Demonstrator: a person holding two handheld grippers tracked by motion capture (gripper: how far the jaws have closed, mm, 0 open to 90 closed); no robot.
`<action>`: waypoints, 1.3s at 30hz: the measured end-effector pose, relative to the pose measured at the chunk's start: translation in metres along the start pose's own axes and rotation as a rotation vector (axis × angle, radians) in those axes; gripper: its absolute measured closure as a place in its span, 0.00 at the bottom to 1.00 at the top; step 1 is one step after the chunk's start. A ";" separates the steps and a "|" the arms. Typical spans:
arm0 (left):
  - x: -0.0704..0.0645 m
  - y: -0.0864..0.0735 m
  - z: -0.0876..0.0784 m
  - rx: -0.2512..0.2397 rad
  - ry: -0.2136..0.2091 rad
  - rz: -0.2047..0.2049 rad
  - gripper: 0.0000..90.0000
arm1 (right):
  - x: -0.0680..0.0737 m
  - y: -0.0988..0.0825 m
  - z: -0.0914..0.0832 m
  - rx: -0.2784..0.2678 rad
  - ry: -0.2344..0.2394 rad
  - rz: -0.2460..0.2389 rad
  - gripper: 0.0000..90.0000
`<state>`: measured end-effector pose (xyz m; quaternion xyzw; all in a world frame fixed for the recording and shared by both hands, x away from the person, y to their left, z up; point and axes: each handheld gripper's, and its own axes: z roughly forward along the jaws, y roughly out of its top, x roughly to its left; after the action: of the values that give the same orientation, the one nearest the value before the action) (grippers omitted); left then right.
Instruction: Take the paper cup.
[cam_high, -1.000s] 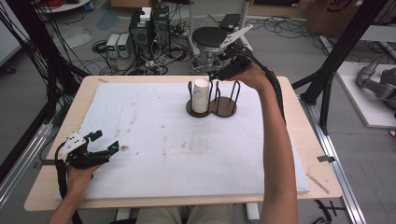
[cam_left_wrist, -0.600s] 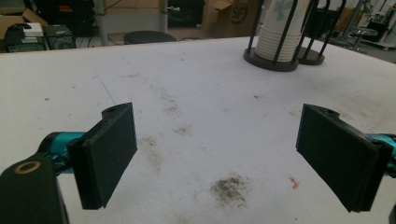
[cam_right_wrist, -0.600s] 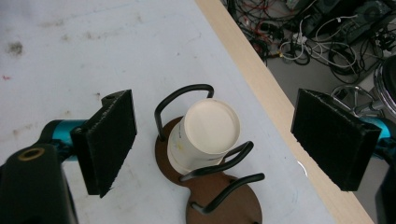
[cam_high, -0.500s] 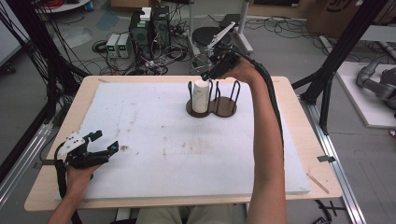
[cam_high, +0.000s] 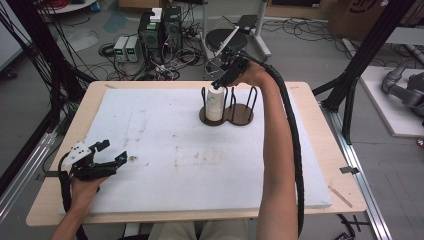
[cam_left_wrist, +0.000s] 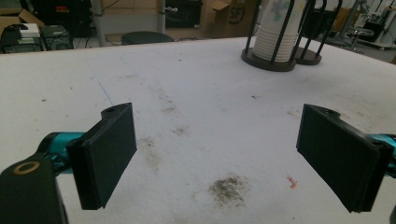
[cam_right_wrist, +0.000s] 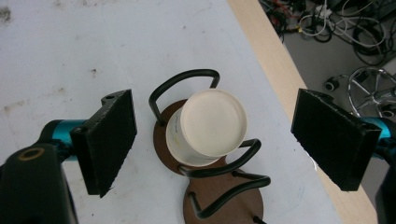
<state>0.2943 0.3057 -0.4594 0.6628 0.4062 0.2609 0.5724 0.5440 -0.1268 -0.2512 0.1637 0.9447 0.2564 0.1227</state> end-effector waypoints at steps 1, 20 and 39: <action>0.000 0.000 0.000 0.000 -0.001 -0.001 0.13 | 0.000 0.000 0.002 0.007 0.005 -0.002 0.16; 0.001 0.000 0.000 0.001 -0.009 -0.003 0.13 | -0.001 0.006 0.036 0.152 0.006 -0.026 0.17; 0.001 0.000 0.000 0.002 -0.010 -0.001 0.13 | -0.005 -0.001 0.057 0.197 0.018 -0.002 0.21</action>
<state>0.2945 0.3065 -0.4593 0.6645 0.4041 0.2567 0.5738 0.5660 -0.1046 -0.2986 0.1718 0.9665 0.1638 0.0976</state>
